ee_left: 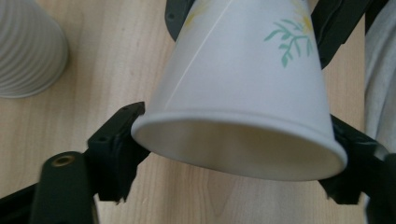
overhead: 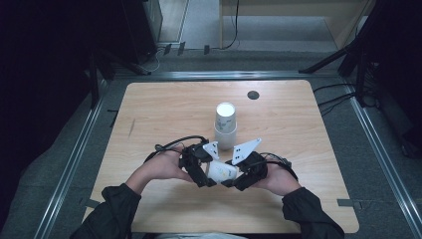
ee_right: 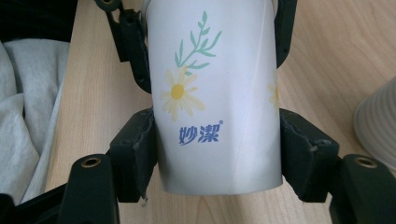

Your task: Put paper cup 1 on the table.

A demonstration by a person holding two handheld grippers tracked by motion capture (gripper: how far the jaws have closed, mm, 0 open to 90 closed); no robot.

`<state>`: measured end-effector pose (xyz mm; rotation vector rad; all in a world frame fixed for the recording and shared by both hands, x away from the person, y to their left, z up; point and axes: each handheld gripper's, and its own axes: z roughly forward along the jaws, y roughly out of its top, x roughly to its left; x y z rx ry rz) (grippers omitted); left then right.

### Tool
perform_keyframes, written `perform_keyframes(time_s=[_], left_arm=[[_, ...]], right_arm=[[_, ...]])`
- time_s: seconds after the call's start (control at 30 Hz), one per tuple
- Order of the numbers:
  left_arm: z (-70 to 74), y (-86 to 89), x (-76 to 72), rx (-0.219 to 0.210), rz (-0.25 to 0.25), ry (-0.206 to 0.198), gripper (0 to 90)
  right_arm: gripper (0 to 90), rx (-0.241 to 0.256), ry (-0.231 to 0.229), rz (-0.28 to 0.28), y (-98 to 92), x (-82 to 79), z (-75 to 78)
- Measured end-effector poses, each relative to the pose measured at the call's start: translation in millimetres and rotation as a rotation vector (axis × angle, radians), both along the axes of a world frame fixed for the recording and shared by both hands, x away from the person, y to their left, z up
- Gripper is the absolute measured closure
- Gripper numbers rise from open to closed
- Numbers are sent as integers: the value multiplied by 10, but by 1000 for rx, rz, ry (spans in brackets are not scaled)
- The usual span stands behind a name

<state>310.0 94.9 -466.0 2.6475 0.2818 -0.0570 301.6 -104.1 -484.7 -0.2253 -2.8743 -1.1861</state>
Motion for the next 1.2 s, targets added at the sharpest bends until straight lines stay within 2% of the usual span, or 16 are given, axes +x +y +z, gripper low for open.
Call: perform_keyframes(time_s=[0.07,0.2,0.37,0.43,0.6,0.8,0.87,1.03,1.2], left_arm=[[20,20,5,-20,8,-3,129],[73,75,8,-73,22,-1,127],[158,178,-1,-141,40,-25,127],[178,219,-4,-180,54,-20,127],[181,300,-27,-216,86,-19,128],[171,413,-62,-305,142,6,131],[175,437,-76,-334,165,1,132],[170,476,-108,-407,188,18,132],[161,493,-142,-448,206,27,134]], right_arm=[[345,14,-6,-5,-34,17,20],[345,43,-4,-19,-99,34,68],[344,86,-1,-26,-166,56,125],[344,101,-1,-28,-186,67,150],[344,131,4,-25,-215,95,207],[344,161,16,-8,-223,136,240],[343,164,21,-1,-216,143,249],[344,181,35,23,-182,165,262],[343,191,56,63,-117,188,252]])
